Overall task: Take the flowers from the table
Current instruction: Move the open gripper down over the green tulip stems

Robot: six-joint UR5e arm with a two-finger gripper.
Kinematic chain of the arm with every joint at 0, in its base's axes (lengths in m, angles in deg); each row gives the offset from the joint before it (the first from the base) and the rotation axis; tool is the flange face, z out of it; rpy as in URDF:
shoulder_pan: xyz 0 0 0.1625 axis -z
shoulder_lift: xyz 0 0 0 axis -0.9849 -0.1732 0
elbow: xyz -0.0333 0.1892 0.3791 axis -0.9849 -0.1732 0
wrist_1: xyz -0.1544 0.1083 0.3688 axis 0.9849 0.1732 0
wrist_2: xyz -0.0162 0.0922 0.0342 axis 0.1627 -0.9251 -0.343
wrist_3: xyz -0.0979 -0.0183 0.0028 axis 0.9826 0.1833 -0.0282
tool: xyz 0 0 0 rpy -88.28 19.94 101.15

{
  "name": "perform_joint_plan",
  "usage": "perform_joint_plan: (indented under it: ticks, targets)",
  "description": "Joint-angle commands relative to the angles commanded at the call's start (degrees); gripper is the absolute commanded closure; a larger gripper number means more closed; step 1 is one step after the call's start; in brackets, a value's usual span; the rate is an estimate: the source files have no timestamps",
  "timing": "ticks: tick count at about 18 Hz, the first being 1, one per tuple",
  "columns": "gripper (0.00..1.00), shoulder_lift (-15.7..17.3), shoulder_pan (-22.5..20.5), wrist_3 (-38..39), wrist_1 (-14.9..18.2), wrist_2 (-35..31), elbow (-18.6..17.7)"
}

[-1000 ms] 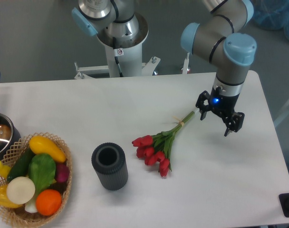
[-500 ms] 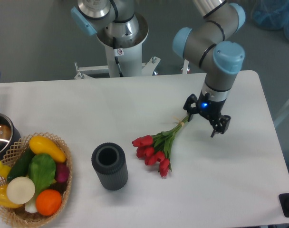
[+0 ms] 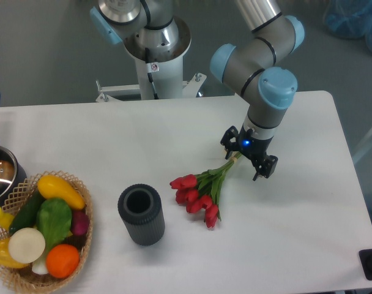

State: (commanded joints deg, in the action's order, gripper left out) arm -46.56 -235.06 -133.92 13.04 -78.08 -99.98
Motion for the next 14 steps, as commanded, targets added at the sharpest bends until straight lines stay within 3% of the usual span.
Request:
perform_joint_plan:
  ticks: [14]
  targets:
    - [0.0,-1.4,0.97,1.67,-0.09,-0.09,-2.38]
